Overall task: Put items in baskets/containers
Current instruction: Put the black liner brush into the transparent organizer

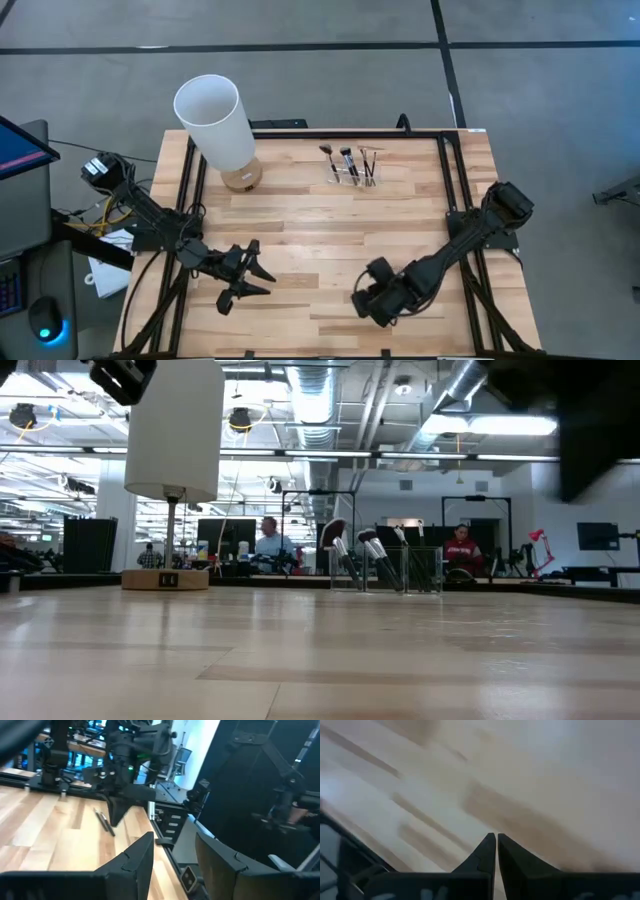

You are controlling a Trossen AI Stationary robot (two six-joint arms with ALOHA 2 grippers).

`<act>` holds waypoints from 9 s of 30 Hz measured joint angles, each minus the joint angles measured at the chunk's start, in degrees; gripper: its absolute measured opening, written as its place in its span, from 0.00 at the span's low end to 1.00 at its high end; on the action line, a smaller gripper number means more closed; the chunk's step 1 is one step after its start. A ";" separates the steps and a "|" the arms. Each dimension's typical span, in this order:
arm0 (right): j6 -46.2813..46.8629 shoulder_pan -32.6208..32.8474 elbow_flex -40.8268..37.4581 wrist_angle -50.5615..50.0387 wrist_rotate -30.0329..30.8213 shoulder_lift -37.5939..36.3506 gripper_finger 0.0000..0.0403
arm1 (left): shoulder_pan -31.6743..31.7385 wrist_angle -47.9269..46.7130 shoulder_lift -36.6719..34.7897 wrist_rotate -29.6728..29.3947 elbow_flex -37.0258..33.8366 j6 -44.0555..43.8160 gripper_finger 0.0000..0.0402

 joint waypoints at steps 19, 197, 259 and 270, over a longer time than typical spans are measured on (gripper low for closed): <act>26.25 6.20 0.17 -8.42 -8.06 0.00 0.12 | -1.18 0.65 -0.23 -0.02 0.00 1.29 0.36; 32.16 -3.14 -5.40 -22.78 -26.66 -10.73 0.30 | -4.52 -5.86 -7.30 11.57 0.00 4.07 0.36; 32.16 0.15 -11.34 -13.62 -26.05 0.62 0.31 | -4.55 -7.17 -7.30 11.58 -0.02 4.02 0.36; 32.18 0.13 -11.34 -15.05 -25.13 0.52 0.31 | -4.57 -7.23 -7.30 11.58 -0.02 4.03 0.36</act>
